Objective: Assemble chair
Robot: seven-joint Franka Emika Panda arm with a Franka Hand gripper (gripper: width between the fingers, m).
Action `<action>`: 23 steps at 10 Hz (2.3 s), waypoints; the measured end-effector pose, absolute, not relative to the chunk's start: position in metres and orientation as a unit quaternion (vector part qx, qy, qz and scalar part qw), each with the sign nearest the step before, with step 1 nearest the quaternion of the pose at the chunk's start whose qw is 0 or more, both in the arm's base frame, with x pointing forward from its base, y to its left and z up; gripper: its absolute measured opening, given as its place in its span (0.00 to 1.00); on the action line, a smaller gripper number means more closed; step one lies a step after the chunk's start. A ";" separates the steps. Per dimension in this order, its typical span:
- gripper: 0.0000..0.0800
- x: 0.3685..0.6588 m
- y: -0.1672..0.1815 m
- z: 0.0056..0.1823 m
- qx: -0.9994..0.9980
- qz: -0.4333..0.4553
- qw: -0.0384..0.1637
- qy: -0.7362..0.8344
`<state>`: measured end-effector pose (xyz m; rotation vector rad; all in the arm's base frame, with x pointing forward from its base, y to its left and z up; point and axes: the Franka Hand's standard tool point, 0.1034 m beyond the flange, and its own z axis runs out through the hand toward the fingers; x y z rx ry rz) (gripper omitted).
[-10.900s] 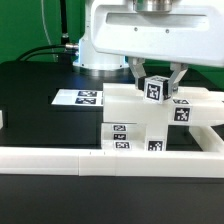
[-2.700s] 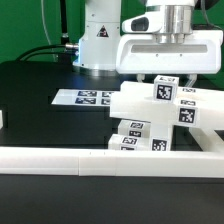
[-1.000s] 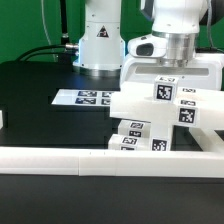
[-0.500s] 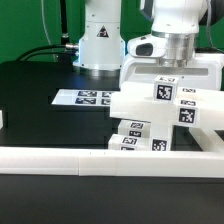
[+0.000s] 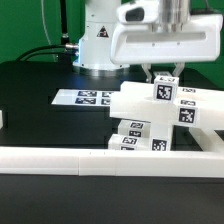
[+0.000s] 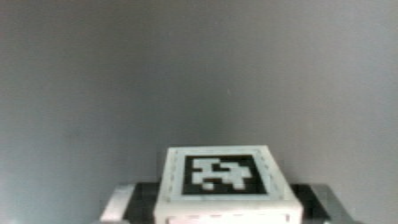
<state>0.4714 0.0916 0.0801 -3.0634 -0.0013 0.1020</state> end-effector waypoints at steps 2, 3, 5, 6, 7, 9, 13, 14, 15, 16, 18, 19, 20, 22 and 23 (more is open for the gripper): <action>0.34 0.489 0.087 0.099 -0.999 0.024 0.045 0.007; 0.34 0.487 0.087 0.097 -0.999 0.029 0.045 0.007; 0.34 0.489 0.084 0.099 -0.998 0.031 0.048 -0.003; 0.34 0.505 0.072 0.109 -0.998 0.034 0.057 -0.013; 0.34 0.523 0.066 0.122 -0.998 0.028 0.061 -0.011; 0.34 0.558 0.059 0.142 -0.998 0.018 0.064 -0.017; 0.34 0.557 0.059 0.137 -0.998 0.014 0.060 -0.021; 0.34 0.561 0.062 0.134 -0.998 0.001 0.050 -0.045; 0.34 0.567 0.064 0.132 -0.997 0.004 0.046 -0.065; 0.34 0.577 0.066 0.129 -0.996 0.001 0.036 -0.077; 0.34 0.577 0.074 0.120 -0.995 0.005 0.030 -0.090; 0.34 0.577 0.074 0.119 -0.996 0.005 0.030 -0.089; 0.34 0.576 0.074 0.119 -0.996 0.006 0.031 -0.083; 0.34 0.574 0.075 0.119 -0.997 0.005 0.031 -0.065; 0.34 0.572 0.073 0.119 -0.998 0.002 0.030 -0.063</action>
Offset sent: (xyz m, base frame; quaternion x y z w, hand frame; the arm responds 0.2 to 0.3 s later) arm 0.0000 0.0000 0.0000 0.0000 0.0000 0.0000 1.0000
